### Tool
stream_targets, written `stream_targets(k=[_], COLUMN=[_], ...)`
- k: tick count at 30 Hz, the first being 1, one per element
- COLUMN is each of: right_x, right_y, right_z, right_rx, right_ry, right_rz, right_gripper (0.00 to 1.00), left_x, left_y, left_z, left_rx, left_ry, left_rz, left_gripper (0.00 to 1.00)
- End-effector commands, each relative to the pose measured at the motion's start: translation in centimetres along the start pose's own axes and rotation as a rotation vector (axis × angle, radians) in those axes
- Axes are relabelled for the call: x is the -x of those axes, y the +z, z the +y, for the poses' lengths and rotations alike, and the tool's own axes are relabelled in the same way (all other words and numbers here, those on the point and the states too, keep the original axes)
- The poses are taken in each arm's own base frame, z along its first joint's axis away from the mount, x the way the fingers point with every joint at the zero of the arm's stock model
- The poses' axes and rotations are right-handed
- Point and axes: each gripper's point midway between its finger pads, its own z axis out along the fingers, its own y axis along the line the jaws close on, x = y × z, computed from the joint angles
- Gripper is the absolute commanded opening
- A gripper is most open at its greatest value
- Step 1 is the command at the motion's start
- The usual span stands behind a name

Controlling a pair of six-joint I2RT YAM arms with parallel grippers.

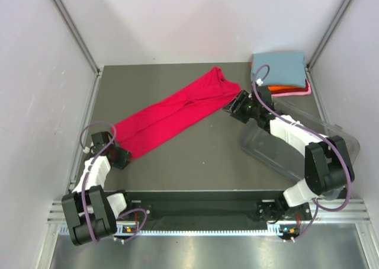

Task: Fold and stack the t-shirts
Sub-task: Fold the tshirt

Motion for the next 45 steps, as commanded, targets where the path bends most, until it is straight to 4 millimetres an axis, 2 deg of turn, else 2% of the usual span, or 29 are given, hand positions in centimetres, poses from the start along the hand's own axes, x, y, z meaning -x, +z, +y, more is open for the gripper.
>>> stream_targets(k=[1,4,5,7,8,10,17,19,21,22,23,25,27,28,29,30,31,32,34,35,38,40,41,42,44,45], right_x=[1.2,1.3,1.3,1.4,1.7,1.3,2.5,2.6,3.6,3.7,4.4,5.1,6.3,6.3,7.3,7.6,7.6,8.5,9.1,9.9,11.1,11.7,12.5,12.4,13.1,13.0], right_y=[-0.2,-0.2,-0.2,-0.1,-0.1,0.1,-0.4,-0.5,-0.5,0.0,0.1,1.2,2.0,3.1,3.5,4.1,5.2,5.5,6.8,7.1,8.2,8.8,9.0,9.3,9.7,9.8], right_z=[1.0,1.0,0.9,0.7,0.9,0.2,1.1,0.3,-0.2,-0.8,-0.6,-1.9,-1.7,-2.3,-1.4,-1.4,-2.2,-1.6,-3.0,-2.6,-3.3,-4.0,-3.5,-4.8,-5.0,-5.3], right_rx=[0.042,0.037,0.032,0.023,0.025,-0.003,0.004,-0.032,-0.055,-0.074,-0.071,-0.118,-0.126,-0.140,-0.121,-0.123,-0.146,-0.156,-0.209,-0.205,-0.220,-0.242,-0.237,-0.286,-0.312,-0.322], right_ry=[-0.014,-0.021,-0.021,-0.026,-0.027,-0.021,-0.032,-0.042,-0.046,-0.042,-0.045,-0.050,-0.061,-0.064,-0.079,-0.101,-0.101,-0.102,-0.102,-0.106,-0.099,-0.093,-0.093,-0.085,-0.079,-0.075], right_rz=[-0.036,-0.038,-0.038,-0.041,-0.048,-0.025,-0.033,-0.033,-0.049,-0.042,-0.053,-0.057,-0.069,-0.057,-0.076,-0.081,-0.070,-0.079,-0.092,-0.115,-0.146,-0.156,-0.170,-0.159,-0.167,-0.160], right_gripper=[0.55,0.55,0.55,0.55,0.56,0.56,0.56,0.56,0.56,0.56,0.56,0.56,0.56,0.56,0.56,0.56,0.56,0.55,0.55,0.53,0.50,0.48,0.47,0.46,0.44,0.43], left_x=[-0.7,-0.8,-0.6,-0.1,-0.3,-0.4,-2.0,-2.6,-3.0,-3.2,-3.4,-4.4,-5.2,-5.5,-5.6,-5.7,-5.7,-6.0,-5.9,-5.8,-5.6,-4.9,-4.7,-4.2,-3.3,-2.5], left_y=[1.0,0.8,0.7,0.1,-0.1,-0.4,-1.3,-1.8,-2.2,-2.3,-2.3,-2.3,-2.2,-2.3,-2.3,-2.4,-2.5,-2.7,-2.8,-2.9,-3.3,-4.0,-4.4,-5.1,-5.9,-6.7], left_z=[0.6,1.1,1.3,1.2,1.8,2.1,3.3,3.3,3.3,3.4,3.7,4.6,5.5,6.0,6.0,5.8,5.7,5.7,5.6,5.6,5.1,4.7,4.5,3.9,3.6,2.6], left_rx=[0.003,0.031,0.043,0.051,0.078,0.085,0.120,0.109,0.096,0.099,0.106,0.118,0.134,0.146,0.133,0.114,0.108,0.111,0.111,0.114,0.106,0.109,0.116,0.115,0.128,0.107], left_ry=[-0.011,0.006,0.013,0.019,0.014,-0.025,-0.093,-0.110,-0.116,-0.122,-0.129,-0.138,-0.138,-0.139,-0.133,-0.127,-0.133,-0.136,-0.120,-0.112,-0.102,-0.094,-0.091,-0.085,-0.093,-0.091], left_rz=[0.028,0.037,0.024,0.003,0.002,-0.009,0.029,0.048,0.055,0.055,0.059,0.079,0.088,0.095,0.098,0.093,0.094,0.106,0.109,0.109,0.105,0.088,0.084,0.073,0.036,0.013], left_gripper=[0.38,0.28,0.16,0.01,0.00,0.00,0.00,0.00,0.00,0.00,0.00,0.00,0.00,0.00,0.00,0.00,0.00,0.00,0.00,0.00,0.01,0.09,0.11,0.12,0.15,0.16])
